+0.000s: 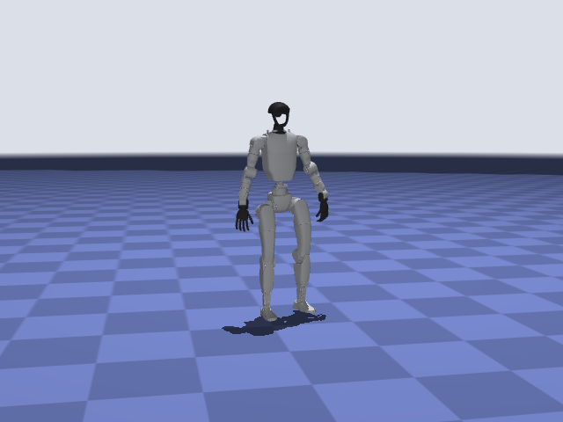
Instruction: Kungfu
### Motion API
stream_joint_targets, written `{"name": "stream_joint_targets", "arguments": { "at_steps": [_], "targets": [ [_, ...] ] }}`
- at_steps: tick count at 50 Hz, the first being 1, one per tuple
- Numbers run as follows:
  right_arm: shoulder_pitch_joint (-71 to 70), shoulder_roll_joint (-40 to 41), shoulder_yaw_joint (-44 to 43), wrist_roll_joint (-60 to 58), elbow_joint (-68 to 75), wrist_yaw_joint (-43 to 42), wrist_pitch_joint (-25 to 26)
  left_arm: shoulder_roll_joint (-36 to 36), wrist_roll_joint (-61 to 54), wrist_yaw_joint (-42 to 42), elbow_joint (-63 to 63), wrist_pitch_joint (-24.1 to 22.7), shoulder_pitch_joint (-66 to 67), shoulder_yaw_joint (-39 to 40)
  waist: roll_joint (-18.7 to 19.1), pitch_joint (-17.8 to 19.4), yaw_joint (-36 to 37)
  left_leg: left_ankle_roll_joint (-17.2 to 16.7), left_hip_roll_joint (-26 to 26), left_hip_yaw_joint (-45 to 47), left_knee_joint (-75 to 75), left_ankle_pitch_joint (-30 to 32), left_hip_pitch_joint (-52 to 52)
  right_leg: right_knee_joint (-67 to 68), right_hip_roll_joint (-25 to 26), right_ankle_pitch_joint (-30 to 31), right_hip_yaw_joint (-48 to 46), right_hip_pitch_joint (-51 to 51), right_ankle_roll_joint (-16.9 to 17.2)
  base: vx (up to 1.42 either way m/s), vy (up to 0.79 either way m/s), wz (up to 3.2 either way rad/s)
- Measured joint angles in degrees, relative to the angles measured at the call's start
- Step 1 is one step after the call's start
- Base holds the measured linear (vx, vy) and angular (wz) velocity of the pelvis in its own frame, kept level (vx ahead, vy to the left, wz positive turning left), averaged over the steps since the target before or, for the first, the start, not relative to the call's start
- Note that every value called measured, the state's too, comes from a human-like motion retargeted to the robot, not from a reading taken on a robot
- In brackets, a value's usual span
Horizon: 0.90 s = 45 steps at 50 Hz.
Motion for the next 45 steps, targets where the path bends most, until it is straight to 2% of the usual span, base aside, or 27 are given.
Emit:
{"name": "stream_joint_targets", "arguments": {
  "at_steps": [3,5,8,13,16,20,24,28,32,35,38,40,41,42,43,45],
  "targets": [
    [-0.67,1.35,-3.54,14.63,1.42,6.93,0.76,-0.51,-2.84,-0.74,0.84,0.54,-0.66,0.14,-0.01,0.12,-0.28,1.87,-0.59,0.01,-0.83,-0.53,0.07,7.27,-0.46,5.34,0.2,-4.01,7.78,-0.01,0.07,-0.05],
    [-2.45,2.31,-5.66,21.86,2.12,9.57,0.56,0.29,-2.06,-1.33,0.9,0.88,-1.86,0.46,0.85,0.18,0.66,-0.09,4.41,0.36,0.87,-1.08,-2.73,15.46,5.4,12.3,-1.1,-11.13,8.86,-0.2,-0.48,-0.75],
    [-3.9,2.27,-8.08,27.99,2.25,9.98,0.03,0.19,-0.49,-1.22,0.93,0.93,-2.41,-0.06,2.31,0.97,0.68,-1.22,6.6,1.49,0.84,-0.36,-3.66,28.77,4.68,18.78,-8.16,-21.37,8.86,-0.22,-0.26,-0.51],
    [-3.79,3.16,-9.5,31.23,2.52,7.35,-0.74,-0.01,-0.6,-0.78,2.19,1.91,-1.94,1.13,6.62,0.6,-0.28,1.44,7.07,0.29,-1.49,1.07,-3.88,51.55,1.62,10.48,-15.16,-33.68,8.86,0.01,0.22,-0.07],
    [-3.02,3.43,-9.11,29.77,2.62,7.14,-1.45,-0.18,-3.34,-0.91,2.68,1.68,-0.95,1.74,8.5,0.02,-1.0,1.98,7.63,-0.94,-2.6,1.65,-3.94,61.61,1.89,6.08,-16.61,-39.17,8.86,0.13,0.12,0.11],
    [-2.55,3.77,-8.08,26.31,2.79,6.51,-1.32,-0.32,-4.68,-0.48,3.22,1.75,-0.11,2.46,10.15,0.26,-1.99,2.59,7.99,-1.89,-2.49,0.98,-3.7,69.08,1.75,1.4,-17.84,-43.07,8.86,0.09,0.11,0.05],
    [-2.12,4.42,-7.59,24.03,3.14,5.51,-1.52,-0.61,-3.85,-0.19,4.16,2.37,0.73,3.04,9.89,-0.44,-2.28,2.98,7.3,-1.31,-2.75,0.13,-3.22,71.18,1.41,-1.48,-17.72,-45.26,8.86,0.13,0.03,-0.06],
    [-2.12,4.74,-7.5,23.61,2.37,5.04,-2.0,-1.52,-5.51,0.04,5.6,3.07,1.14,2.89,9.28,-0.51,-2.94,2.19,6.78,-0.05,-2.56,-0.61,-2.65,68.76,2.54,-1.95,-17.65,-45.54,8.86,0.07,-0.1,-0.13],
    [-0.52,5.13,-8.5,24.28,-1.37,5.39,-2.17,-3.44,-8.23,-1.37,6.04,4.02,1.94,3.05,8.86,-1.21,-3.68,-0.12,6.09,1.1,-1.1,-0.09,-2.57,60.99,4.27,1.9,-16.0,-42.31,8.86,0.15,-0.16,-0.06],
    [3.11,5.56,-9.77,24.95,-6.7,5.69,-3.28,-4.82,-7.43,-2.66,2.85,3.04,4.02,4.76,8.78,-2.7,-3.77,-4.31,5.85,1.54,-0.64,5.07,-2.51,48.56,8.09,7.97,-12.73,-35.79,8.86,0.24,-0.22,0.14],
    [7.38,5.39,-8.99,27.63,-11.45,2.53,-7.66,-4.67,-7.45,0.23,-3.63,-0.72,6.45,7.33,9.43,-2.79,-4.8,-9.86,5.12,-1.69,0.04,13.67,-1.76,28.05,11.82,15.32,-4.01,-23.3,8.86,0.31,-0.11,0.7],
    [10.03,5.56,-8.5,29.08,-14.04,-0.93,-10.8,-3.84,-9.24,2.63,-8.68,-2.76,7.72,10.09,8.92,-1.38,-5.7,-12.98,3.57,-2.21,1.42,18.62,-0.38,12.65,9.91,21.48,1.28,-13.06,8.86,0.21,0.14,1.18],
    [10.98,5.76,-8.43,29.72,-15.16,-2.87,-12.42,-3.22,-11.44,2.45,-11.51,-3.24,7.57,12.0,7.87,-0.22,-6.23,-14.08,2.04,-1.1,2.85,20.58,-0.15,6.79,7.88,21.29,2.68,-8.79,8.86,0.03,0.23,1.44],
    [11.73,5.89,-8.39,30.42,-16.33,-4.69,-14.08,-2.49,-14.5,1.53,-14.52,-3.5,7.04,13.95,6.79,0.78,-6.58,-14.84,0.15,0.77,4.12,22.38,-0.23,2.98,5.02,19.01,3.66,-5.51,8.85,-0.13,0.46,1.55],
    [12.12,5.88,-8.41,31.24,-17.56,-6.25,-15.84,-1.55,-19.29,-0.91,-17.89,-3.31,5.75,15.95,5.68,1.45,-6.6,-14.89,-2.45,4.15,5.07,23.83,-0.94,3.24,0.48,12.58,3.78,-4.2,8.82,-0.25,0.69,1.69],
    [12.15,6.01,-8.19,33.89,-19.63,-6.91,-18.57,1.74,-32.02,-6.7,-23.22,-2.7,1.02,20.15,5.01,1.06,-6.93,-14.9,-5.68,9.07,12.85,21.5,-7.58,5.3,-6.46,4.62,0.16,-5.32,6.46,-0.39,0.8,1.59]
  ]
}}
